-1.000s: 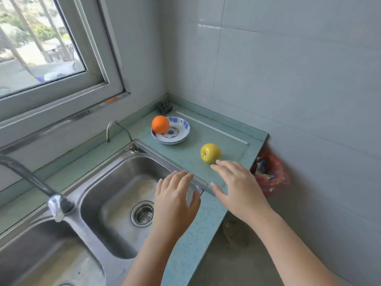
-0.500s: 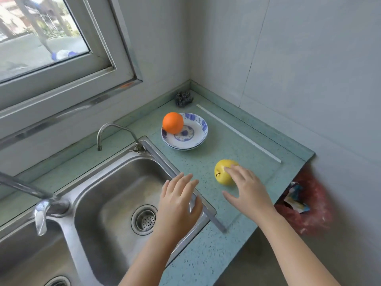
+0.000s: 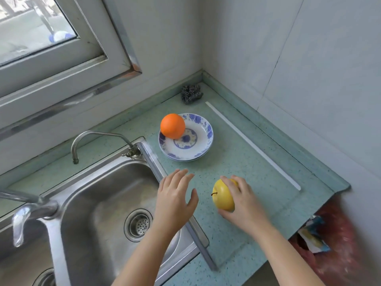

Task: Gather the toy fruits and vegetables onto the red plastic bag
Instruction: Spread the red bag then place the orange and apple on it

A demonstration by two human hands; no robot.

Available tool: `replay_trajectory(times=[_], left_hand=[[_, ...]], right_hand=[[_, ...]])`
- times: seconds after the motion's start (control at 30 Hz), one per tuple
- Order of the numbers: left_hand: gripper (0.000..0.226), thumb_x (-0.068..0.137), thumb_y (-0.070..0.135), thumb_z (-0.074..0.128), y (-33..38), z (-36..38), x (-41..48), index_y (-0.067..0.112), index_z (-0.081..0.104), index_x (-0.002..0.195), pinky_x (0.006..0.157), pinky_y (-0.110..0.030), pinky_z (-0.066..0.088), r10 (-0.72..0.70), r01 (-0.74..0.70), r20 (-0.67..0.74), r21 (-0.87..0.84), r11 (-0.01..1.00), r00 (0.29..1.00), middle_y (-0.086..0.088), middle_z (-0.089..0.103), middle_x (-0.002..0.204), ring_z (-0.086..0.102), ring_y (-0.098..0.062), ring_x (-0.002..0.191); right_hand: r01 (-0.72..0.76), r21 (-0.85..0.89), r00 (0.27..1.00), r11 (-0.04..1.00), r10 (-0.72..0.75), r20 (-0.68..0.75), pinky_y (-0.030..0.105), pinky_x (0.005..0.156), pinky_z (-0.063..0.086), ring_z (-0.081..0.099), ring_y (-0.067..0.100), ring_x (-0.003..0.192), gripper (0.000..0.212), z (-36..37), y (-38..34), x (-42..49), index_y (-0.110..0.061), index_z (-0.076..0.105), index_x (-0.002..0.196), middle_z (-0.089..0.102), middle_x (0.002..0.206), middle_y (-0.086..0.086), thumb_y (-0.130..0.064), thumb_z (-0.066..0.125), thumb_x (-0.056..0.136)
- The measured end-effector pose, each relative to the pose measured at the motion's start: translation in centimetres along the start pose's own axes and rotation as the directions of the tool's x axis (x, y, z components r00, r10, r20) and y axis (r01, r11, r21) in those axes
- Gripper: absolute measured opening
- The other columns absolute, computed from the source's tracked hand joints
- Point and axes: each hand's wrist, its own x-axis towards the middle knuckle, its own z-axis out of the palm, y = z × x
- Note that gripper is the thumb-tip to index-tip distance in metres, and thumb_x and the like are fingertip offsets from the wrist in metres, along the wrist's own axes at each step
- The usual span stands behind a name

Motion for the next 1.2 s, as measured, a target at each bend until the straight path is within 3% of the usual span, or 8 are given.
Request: replay_trajectory(times=[0.23, 0.4, 0.6, 0.87, 1.07, 1.2], left_hand=[[0.04, 0.077, 0.03, 0.047, -1.4, -0.3, 3.4, 0.008, 0.063, 0.106, 0.09, -0.038, 0.042, -0.045, 0.045, 0.049, 0.02, 0.999, 0.998, -0.01, 0.065, 0.113, 0.059, -0.031, 0.104], [0.042, 0.076, 0.032, 0.047, -3.2, -1.4, 6.8, 0.008, 0.061, 0.107, 0.087, -0.04, 0.045, -0.081, 0.08, 0.027, 0.043, 0.996, 0.996, -0.012, 0.064, 0.112, 0.059, -0.033, 0.103], [0.049, 0.076, 0.036, 0.045, -5.7, -1.3, 11.0, 0.006, 0.058, 0.112, 0.084, -0.046, 0.047, -0.146, 0.145, 0.038, 0.037, 0.989, 0.989, -0.016, 0.061, 0.117, 0.058, -0.038, 0.103], [0.062, 0.074, 0.032, 0.072, -8.1, 1.5, 15.3, 0.005, 0.049, 0.126, 0.093, -0.053, 0.04, -0.206, 0.206, 0.013, 0.038, 0.978, 0.978, -0.019, 0.048, 0.134, 0.046, -0.042, 0.118], [0.069, 0.073, 0.032, 0.074, -8.3, 3.4, 16.3, 0.006, 0.045, 0.131, 0.093, -0.05, 0.039, -0.257, 0.257, 0.012, -0.003, 0.967, 0.966, -0.022, 0.045, 0.135, 0.045, -0.042, 0.118], [0.075, 0.076, 0.037, 0.071, -8.4, 4.0, 16.9, 0.012, 0.036, 0.137, 0.096, -0.048, 0.037, -0.292, 0.293, 0.044, -0.037, 0.955, 0.956, -0.019, 0.035, 0.142, 0.036, -0.038, 0.125]], right_hand=[[-0.017, 0.2, 0.996, 0.98, 0.035, -0.086, 0.022, 0.082, 0.037, 0.044, 0.02, 0.111, 0.08, -1.8, -0.8, 3.4, -0.026, 0.033, 0.135, 0.035, 0.124, 0.001, -0.032, 0.077, 0.068], [0.034, 0.321, 0.985, 0.946, 0.023, -0.169, 0.021, 0.078, 0.036, 0.044, 0.009, 0.098, 0.082, -3.8, -2.9, 7.1, -0.028, 0.033, 0.134, 0.029, 0.114, -0.01, -0.029, 0.08, 0.066], [0.059, 0.436, 0.963, 0.898, 0.063, -0.262, 0.022, 0.079, 0.036, 0.044, 0.011, 0.097, 0.082, -4.4, -5.3, 11.5, -0.025, 0.035, 0.133, 0.031, 0.114, -0.006, -0.025, 0.08, 0.066], [0.079, 0.459, 0.918, 0.885, 0.115, -0.38, 0.025, 0.077, 0.039, 0.044, 0.011, 0.098, 0.083, -3.5, -6.0, 15.0, -0.02, 0.035, 0.134, 0.034, 0.115, -0.004, -0.023, 0.081, 0.065], [0.07, 0.476, 0.913, 0.877, 0.136, -0.384, 0.023, 0.079, 0.038, 0.044, 0.012, 0.101, 0.082, -2.6, -5.8, 16.3, -0.02, 0.036, 0.133, 0.039, 0.12, 0.004, -0.021, 0.081, 0.064], [0.066, 0.469, 0.921, 0.881, 0.128, -0.369, 0.006, 0.071, 0.034, 0.044, 0.012, 0.101, 0.083, -2.2, -5.4, 16.8, -0.02, 0.036, 0.133, 0.039, 0.124, 0.006, -0.022, 0.081, 0.064]])
